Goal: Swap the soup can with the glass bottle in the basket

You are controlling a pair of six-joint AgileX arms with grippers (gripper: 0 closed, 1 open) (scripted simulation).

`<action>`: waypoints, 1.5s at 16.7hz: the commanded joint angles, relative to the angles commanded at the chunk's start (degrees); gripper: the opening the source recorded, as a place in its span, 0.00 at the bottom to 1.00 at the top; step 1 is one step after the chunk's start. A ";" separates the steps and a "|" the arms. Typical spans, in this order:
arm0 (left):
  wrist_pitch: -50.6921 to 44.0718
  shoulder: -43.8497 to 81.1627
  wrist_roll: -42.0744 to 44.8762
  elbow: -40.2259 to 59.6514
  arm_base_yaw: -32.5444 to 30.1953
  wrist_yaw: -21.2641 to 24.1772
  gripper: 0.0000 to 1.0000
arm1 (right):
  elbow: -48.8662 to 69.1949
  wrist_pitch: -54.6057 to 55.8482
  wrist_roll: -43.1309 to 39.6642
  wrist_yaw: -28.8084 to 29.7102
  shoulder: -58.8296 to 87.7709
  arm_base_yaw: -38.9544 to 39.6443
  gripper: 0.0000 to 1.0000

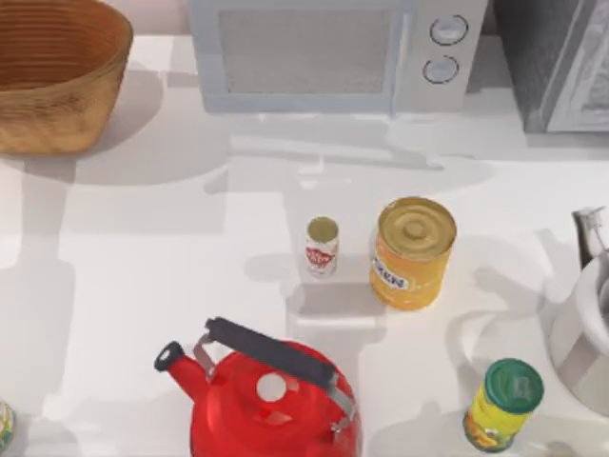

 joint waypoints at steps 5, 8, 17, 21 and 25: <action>3.33 4.23 0.03 1.26 -0.01 -0.04 0.00 | 0.00 0.00 0.00 0.00 0.00 0.00 1.00; 7.09 9.87 -0.03 2.37 -0.24 -0.14 0.00 | 0.00 0.00 0.00 0.00 0.00 0.00 1.00; 8.18 11.00 -0.08 2.83 -0.39 -0.21 0.30 | 0.00 0.00 0.00 0.00 0.00 0.00 1.00; 8.18 11.00 -0.08 2.83 -0.39 -0.21 0.60 | 0.00 0.00 0.00 0.00 0.00 0.00 1.00; 8.18 11.00 -0.08 2.83 -0.39 -0.21 0.90 | 0.00 0.00 0.00 0.00 0.00 0.00 1.00</action>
